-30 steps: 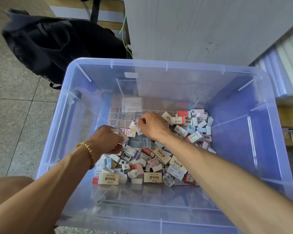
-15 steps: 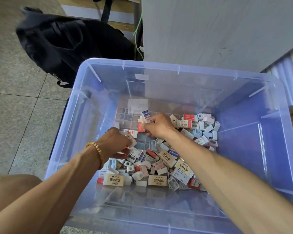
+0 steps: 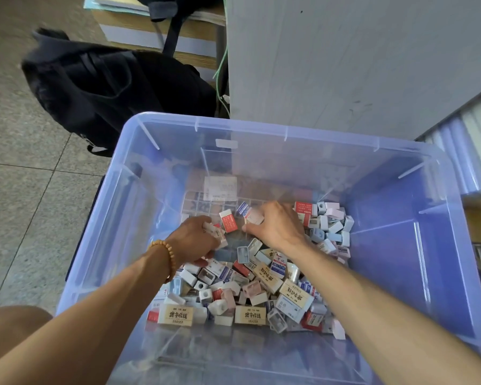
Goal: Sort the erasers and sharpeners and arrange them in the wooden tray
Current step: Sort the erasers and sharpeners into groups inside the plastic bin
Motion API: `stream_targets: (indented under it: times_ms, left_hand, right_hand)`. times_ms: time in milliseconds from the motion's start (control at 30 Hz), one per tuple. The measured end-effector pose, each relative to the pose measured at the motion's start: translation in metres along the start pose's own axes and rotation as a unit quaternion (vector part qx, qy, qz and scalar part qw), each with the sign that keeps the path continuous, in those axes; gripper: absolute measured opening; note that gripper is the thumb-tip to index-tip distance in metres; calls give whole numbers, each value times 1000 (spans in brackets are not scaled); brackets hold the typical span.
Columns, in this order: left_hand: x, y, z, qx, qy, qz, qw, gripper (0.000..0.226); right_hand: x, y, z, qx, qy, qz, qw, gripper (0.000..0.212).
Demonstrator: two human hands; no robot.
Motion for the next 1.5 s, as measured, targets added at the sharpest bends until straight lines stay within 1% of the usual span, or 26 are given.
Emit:
stream_targets:
  times_ms: [67,133,200,267,333,400,500,567,600,633,667,700,767,833,900,967,1033,1100,1167,1233,1333,1433,1500]
  left_hand:
    - [4,-1,-6,-36,-30,-20,999,42]
    - [11,-2,-13,-65,-59,-42,995,36]
    - [15,-4,-17,-75,-96,-51,991,32]
    - [17,-5,-21,-79,-120,-58,988,30]
    - [18,-6,-21,-77,-134,-69,986,28]
    - [18,-6,-20,-72,-140,-75,985,27]
    - [17,-7,-19,-71,-135,-67,986,27]
    - [16,-8,-18,-69,-144,-58,986,28]
    - [15,-8,-18,-69,-149,-53,985,28]
    - [14,-9,-18,-69,-154,-46,985,28]
    - [12,-9,-19,-69,-157,-37,984,28]
    - [10,-10,-20,-70,-160,-25,984,28]
    - [4,-11,-25,-80,-152,8,985,26]
    - [-4,-14,-31,-98,-129,40,986,23]
    - [-6,-15,-33,-115,-126,48,984,22]
    - [-6,-14,-32,-121,-147,33,981,20]
    - [-4,-10,-29,-106,-166,12,980,14]
    - [-5,-3,-27,-91,-136,0,986,19]
    - [-7,3,-29,-101,-77,-15,992,21]
    - [-10,13,-32,-117,-57,-34,991,18]
    - [-17,30,-33,-123,-39,-46,991,8]
    - [-19,45,-30,-123,18,-75,989,17]
    - [-20,48,-34,-147,65,-92,983,14]
  right_hand:
    - [1,-3,2,23,-16,0,1000,22]
    - [3,-8,3,36,-44,-7,998,13]
    - [7,-13,1,31,-59,-27,997,17]
    - [17,-16,-4,15,-80,-65,995,23]
    - [25,-17,-10,11,-134,-86,987,21]
    - [25,-18,-12,32,-187,-82,978,23]
    - [15,-17,-3,74,-182,-60,979,32]
    - [7,-17,4,98,-172,-41,979,31]
    - [8,-16,4,93,-148,-43,984,27]
    - [13,-17,1,72,-95,-45,992,22]
    - [19,-17,-1,42,-17,-40,998,20]
    - [23,-18,-4,16,75,-20,997,19]
    - [29,-21,4,0,232,58,971,22]
    - [32,-26,16,12,302,112,947,21]
    - [31,-28,20,10,322,118,939,17]
    - [26,-26,10,-22,314,103,943,16]
    - [23,-20,-7,-73,274,74,956,20]
    - [22,-14,-20,-96,214,47,971,22]
    - [21,-7,-22,-79,146,29,986,23]
    - [20,-2,-19,-51,94,8,994,24]
    - [17,3,-15,-25,81,-7,996,22]
    - [12,7,-12,1,27,-27,999,25]
    - [7,6,-10,18,-14,-41,999,25]
Point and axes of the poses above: each hand's wrist, its own y-axis towards the middle knuckle, its own x-axis out of the back of the hand, z = x × y, the point moved 7 cm from there along y, towards the middle knuckle, and after that the axes turned 14 degrees about -y, right-handed, at the moved point
